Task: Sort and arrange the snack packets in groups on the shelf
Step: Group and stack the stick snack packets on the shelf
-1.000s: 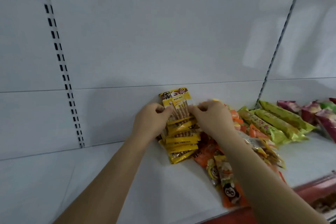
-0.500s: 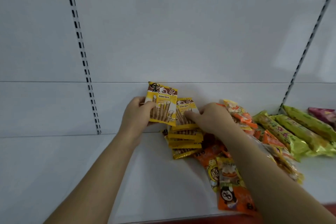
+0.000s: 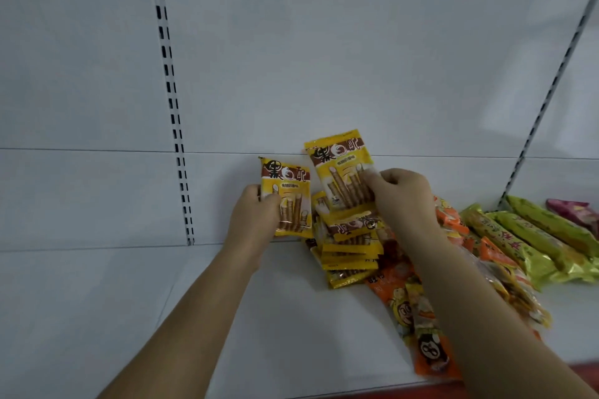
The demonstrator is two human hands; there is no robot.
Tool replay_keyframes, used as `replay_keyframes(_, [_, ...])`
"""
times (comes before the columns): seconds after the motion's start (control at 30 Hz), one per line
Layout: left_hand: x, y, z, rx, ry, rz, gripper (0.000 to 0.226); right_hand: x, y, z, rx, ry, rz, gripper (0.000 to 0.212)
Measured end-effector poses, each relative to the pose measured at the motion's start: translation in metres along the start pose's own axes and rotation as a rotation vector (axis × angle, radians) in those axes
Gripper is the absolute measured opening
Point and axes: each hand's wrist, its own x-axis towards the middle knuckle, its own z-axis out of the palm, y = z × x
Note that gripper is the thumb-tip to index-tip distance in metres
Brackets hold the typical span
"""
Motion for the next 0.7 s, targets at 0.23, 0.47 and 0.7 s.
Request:
replay_keyframes(0.23, [-0.007, -0.002, 0.005, -0.172, -0.098, 0.029, 0.04, -0.038, -0.012, 0.038, -0.135, -0.087, -0.097, 0.055])
replay_keyframes(0.47, [0.001, -0.012, -0.014, -0.143, -0.124, 0.039, 0.028, -0.021, 0.011, 0.017, -0.61, -0.041, -0.163, 0.045])
replay_keyframes(0.7, [0.003, -0.027, -0.025, -0.13, -0.122, 0.044, 0.022, -0.01, 0.019, 0.022, -0.69, -0.159, 0.031, 0.051])
